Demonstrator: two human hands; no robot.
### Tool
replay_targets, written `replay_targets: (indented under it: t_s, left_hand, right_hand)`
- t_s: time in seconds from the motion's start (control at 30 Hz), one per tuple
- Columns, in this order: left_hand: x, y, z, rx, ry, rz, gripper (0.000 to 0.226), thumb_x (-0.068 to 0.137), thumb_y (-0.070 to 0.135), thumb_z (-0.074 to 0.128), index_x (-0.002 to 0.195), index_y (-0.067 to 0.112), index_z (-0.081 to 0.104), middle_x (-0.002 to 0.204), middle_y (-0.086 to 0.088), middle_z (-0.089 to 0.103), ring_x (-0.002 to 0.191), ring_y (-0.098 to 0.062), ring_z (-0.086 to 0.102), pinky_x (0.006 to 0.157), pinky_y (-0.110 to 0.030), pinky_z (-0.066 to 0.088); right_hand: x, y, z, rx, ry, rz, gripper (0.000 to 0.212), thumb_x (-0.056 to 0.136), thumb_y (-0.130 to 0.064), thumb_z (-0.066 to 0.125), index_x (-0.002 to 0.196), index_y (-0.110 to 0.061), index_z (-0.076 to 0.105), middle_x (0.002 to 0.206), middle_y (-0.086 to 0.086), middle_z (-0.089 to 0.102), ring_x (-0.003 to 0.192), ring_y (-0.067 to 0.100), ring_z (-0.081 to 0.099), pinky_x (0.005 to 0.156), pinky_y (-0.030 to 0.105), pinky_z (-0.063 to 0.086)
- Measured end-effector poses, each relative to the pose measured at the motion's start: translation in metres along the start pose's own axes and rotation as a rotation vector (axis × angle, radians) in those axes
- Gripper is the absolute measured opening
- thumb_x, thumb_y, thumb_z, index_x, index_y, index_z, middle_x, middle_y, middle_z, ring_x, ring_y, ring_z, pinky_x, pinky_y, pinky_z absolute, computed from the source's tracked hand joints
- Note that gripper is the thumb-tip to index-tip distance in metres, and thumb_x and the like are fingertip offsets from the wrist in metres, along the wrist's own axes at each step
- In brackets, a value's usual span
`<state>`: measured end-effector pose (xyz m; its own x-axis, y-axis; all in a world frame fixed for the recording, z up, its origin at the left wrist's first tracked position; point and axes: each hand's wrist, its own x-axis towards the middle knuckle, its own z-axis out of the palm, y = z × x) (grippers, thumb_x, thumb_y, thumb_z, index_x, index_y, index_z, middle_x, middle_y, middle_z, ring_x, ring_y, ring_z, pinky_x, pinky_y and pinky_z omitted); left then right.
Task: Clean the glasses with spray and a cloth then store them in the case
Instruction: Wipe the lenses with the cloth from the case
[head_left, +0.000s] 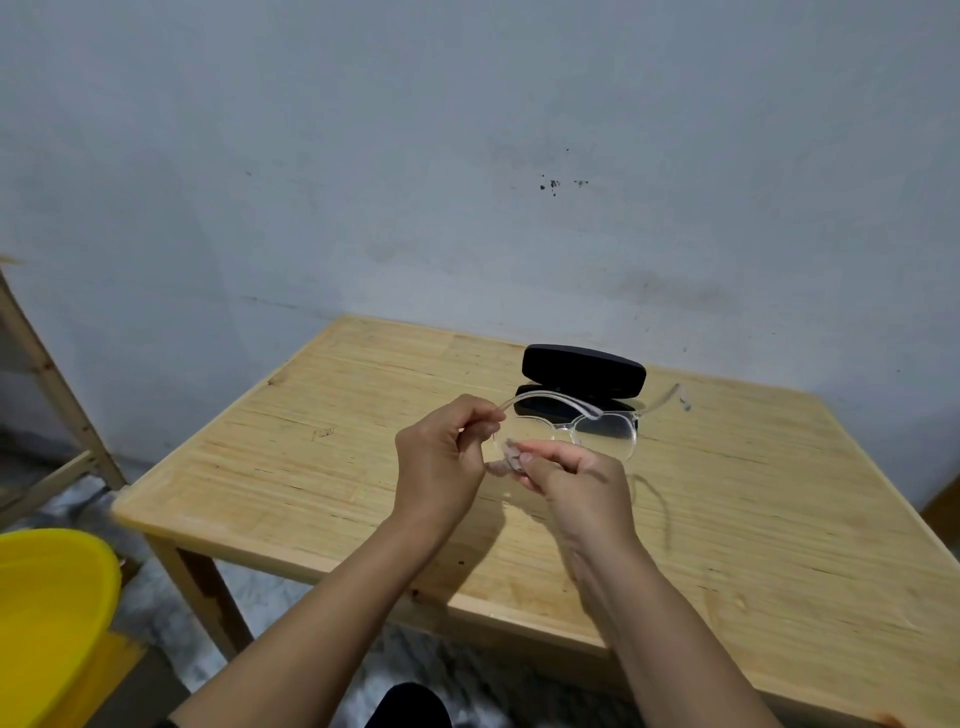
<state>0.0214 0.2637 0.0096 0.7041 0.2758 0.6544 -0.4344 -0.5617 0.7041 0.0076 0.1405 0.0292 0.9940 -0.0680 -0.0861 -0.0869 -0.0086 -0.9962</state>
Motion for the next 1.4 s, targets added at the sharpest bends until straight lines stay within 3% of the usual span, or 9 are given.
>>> replay_targets:
  t_s: [0.17,0.3,0.5,0.63,0.93,1.07,1.13,1.23,1.4]
  left_hand:
    - [-0.004,0.005,0.005,-0.007,0.004,0.017,0.026,0.078,-0.011,0.061,0.082,0.014,0.07,0.075,0.015,0.067,0.074,0.013,0.061,0.066,-0.004,0.046]
    - [-0.017,0.014,0.016,-0.011,0.009,0.068,0.029,0.076,-0.012,0.06,0.082,0.015,0.07,0.075,0.014,0.066,0.073,0.01,0.062,0.066,-0.003,0.045]
    - [-0.012,0.019,0.016,-0.066,0.039,0.097,0.027,0.078,-0.008,0.062,0.084,0.017,0.071,0.079,0.013,0.069,0.073,0.01,0.063,0.066,-0.003,0.045]
    - [-0.006,0.018,0.012,-0.05,0.021,0.121,0.022,0.078,-0.008,0.064,0.084,0.011,0.072,0.077,0.014,0.069,0.074,0.009,0.064,0.067,-0.004,0.045]
    - [0.006,0.012,-0.001,-0.023,-0.038,0.118,0.025,0.077,-0.011,0.062,0.083,0.011,0.072,0.073,0.008,0.068,0.072,0.012,0.062,0.063,-0.002,0.044]
    - [0.007,0.01,-0.005,-0.011,-0.007,0.096,0.024,0.078,-0.009,0.061,0.084,0.012,0.072,0.074,0.014,0.067,0.073,0.01,0.062,0.067,-0.004,0.046]
    - [0.006,0.01,-0.006,-0.007,0.01,0.093,0.023,0.078,-0.007,0.061,0.084,0.012,0.072,0.076,0.014,0.067,0.074,0.005,0.065,0.068,-0.007,0.048]
    - [0.004,0.009,-0.006,-0.004,0.019,0.097,0.02,0.078,-0.003,0.059,0.084,0.012,0.071,0.077,0.012,0.068,0.076,-0.001,0.066,0.068,-0.011,0.052]
    - [-0.007,0.014,0.004,-0.011,0.008,0.108,0.022,0.077,-0.005,0.06,0.083,0.012,0.071,0.074,0.013,0.067,0.073,0.002,0.065,0.066,-0.006,0.047]
  right_hand:
    - [-0.006,0.004,0.01,0.127,0.267,-0.072,0.025,0.083,-0.011,0.066,0.071,-0.032,0.071,0.082,-0.012,0.073,0.086,0.005,0.066,0.08,0.022,0.05]
    - [-0.002,0.002,0.025,0.349,0.482,-0.07,0.016,0.089,-0.015,0.06,0.096,-0.023,0.071,0.091,-0.014,0.068,0.089,-0.001,0.062,0.077,0.013,0.043]
    - [0.0,-0.001,0.023,0.335,0.299,-0.121,0.024,0.084,-0.005,0.063,0.078,-0.027,0.072,0.086,-0.009,0.073,0.091,0.008,0.067,0.084,0.024,0.05]
    - [0.002,-0.006,0.012,0.347,0.173,-0.107,0.025,0.08,0.002,0.061,0.07,-0.018,0.073,0.064,-0.006,0.071,0.07,0.011,0.066,0.067,0.017,0.051]
    - [-0.004,-0.007,0.001,0.082,0.061,-0.131,0.017,0.073,-0.01,0.063,0.059,-0.012,0.072,0.064,-0.002,0.073,0.062,0.004,0.061,0.065,0.025,0.052]
    - [-0.008,-0.009,-0.002,0.007,0.137,-0.181,0.01,0.073,-0.019,0.068,0.065,-0.02,0.074,0.064,-0.006,0.072,0.058,-0.003,0.058,0.054,0.013,0.046]
    - [-0.006,-0.005,-0.001,-0.027,0.215,-0.216,0.008,0.076,-0.021,0.07,0.071,-0.025,0.075,0.068,-0.008,0.071,0.055,0.0,0.056,0.051,0.015,0.043]
    - [-0.003,0.005,0.006,-0.035,0.304,-0.223,0.011,0.084,-0.022,0.064,0.085,-0.028,0.073,0.089,-0.007,0.072,0.075,0.009,0.063,0.068,0.028,0.053]
    - [0.001,0.006,0.023,0.21,0.402,-0.148,0.019,0.091,-0.02,0.057,0.104,-0.021,0.07,0.099,-0.012,0.07,0.091,-0.003,0.063,0.086,0.02,0.049]
